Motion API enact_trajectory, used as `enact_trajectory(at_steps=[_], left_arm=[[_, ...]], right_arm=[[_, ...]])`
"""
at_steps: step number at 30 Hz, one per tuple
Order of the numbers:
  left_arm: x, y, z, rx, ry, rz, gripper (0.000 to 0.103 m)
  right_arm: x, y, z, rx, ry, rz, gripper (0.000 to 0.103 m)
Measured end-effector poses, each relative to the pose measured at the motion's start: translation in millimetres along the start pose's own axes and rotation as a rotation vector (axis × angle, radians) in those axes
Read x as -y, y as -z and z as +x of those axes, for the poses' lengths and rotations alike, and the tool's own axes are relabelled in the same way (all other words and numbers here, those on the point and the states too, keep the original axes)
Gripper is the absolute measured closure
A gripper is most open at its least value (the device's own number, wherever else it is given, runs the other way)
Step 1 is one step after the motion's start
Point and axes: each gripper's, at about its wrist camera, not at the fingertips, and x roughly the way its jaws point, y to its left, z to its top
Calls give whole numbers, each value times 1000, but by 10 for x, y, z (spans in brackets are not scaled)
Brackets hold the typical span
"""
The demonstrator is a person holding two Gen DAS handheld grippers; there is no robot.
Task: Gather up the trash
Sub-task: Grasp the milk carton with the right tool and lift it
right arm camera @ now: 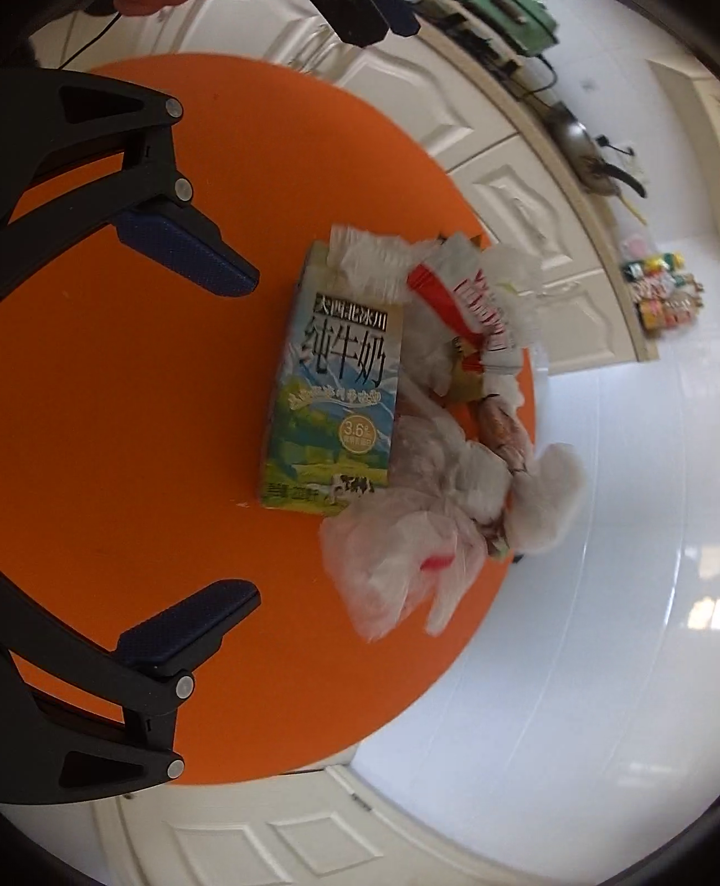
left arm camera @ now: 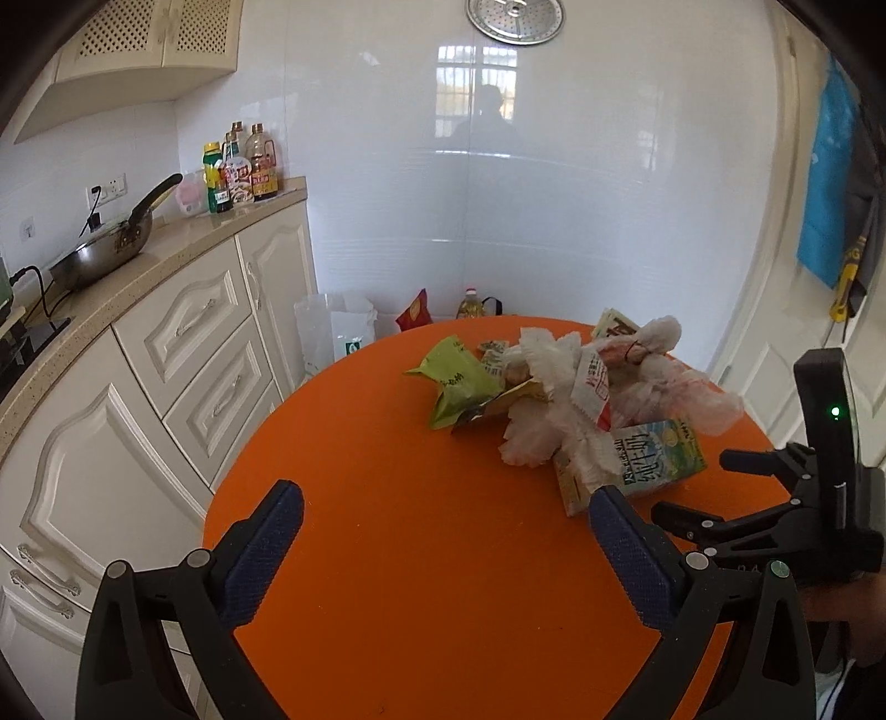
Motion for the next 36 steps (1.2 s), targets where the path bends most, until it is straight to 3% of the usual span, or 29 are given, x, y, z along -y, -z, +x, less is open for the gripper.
enact_trajectory(at_steps=[2, 10, 15, 23, 25, 27, 30, 33, 36], left_arm=[[7, -105, 65, -25, -14, -4, 1], [51, -310, 439, -99, -42, -2, 1], [107, -337, 634, -109, -46, 0, 1], [134, -231, 869, -136, -41, -14, 1], [117, -220, 879, -141, -46, -15, 1], [79, -184, 898, -143, -52, -15, 1], [9, -152, 924, -151, -61, -20, 1], [-93, -134, 952, -154, -70, -35, 1], [-172, -101, 943, -153, -81, -41, 1]], right_arm=[[52, -59, 113, 1, -9, -14, 0], [-158, -163, 216, 12, -249, -109, 5], [-90, -217, 233, 18, -229, -155, 5], [-164, -333, 366, -3, -375, -255, 5], [-192, -327, 361, -17, -421, -260, 10], [-277, -294, 322, -50, -457, -291, 29], [-518, -216, 204, -96, -488, -379, 38], [-583, -186, 194, -74, -423, -396, 37], [-615, -221, 286, -67, -418, -363, 33]])
